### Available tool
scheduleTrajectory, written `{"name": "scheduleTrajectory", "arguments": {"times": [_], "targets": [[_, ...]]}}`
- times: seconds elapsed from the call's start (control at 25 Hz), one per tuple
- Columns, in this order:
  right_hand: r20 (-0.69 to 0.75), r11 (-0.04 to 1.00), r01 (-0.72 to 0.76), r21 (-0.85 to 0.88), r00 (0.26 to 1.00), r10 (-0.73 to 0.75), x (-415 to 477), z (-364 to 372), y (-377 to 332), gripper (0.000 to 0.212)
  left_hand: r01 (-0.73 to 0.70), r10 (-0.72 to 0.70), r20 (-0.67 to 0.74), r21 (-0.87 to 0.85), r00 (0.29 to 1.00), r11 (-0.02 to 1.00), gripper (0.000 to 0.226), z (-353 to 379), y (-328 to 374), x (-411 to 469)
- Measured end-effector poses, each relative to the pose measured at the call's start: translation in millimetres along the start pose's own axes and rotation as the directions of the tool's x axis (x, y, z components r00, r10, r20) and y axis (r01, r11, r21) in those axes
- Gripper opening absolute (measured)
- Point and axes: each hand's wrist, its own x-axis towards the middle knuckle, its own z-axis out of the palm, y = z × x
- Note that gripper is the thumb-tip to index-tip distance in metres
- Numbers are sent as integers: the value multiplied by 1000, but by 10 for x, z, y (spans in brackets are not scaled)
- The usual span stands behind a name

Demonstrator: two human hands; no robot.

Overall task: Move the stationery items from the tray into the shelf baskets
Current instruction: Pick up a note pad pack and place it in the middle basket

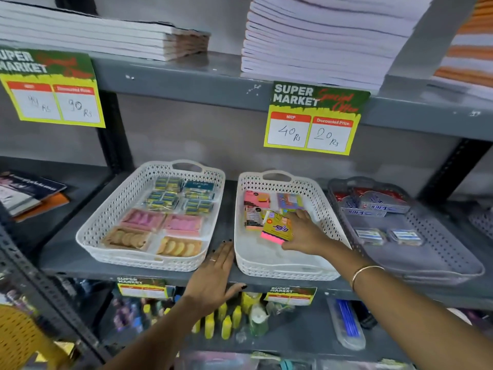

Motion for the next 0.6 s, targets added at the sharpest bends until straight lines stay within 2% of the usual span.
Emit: {"name": "scheduleTrajectory", "arguments": {"times": [0.12,0.32,0.44,0.6], "targets": [[82,999,38,19,996,-40,0,76,-34,84,60,-64,61,66,996,996,88,59,21,60],[255,993,115,-13,961,-108,25,245,-95,82,57,-63,68,87,996,995,87,65,33,82],[273,992,125,-10,955,-117,63,297,-120,77,61,-68,88,85,994,994,84,60,42,73],[288,990,141,-9,948,-132,79,289,-109,81,62,-66,35,88,997,994,87,73,31,59]]}}
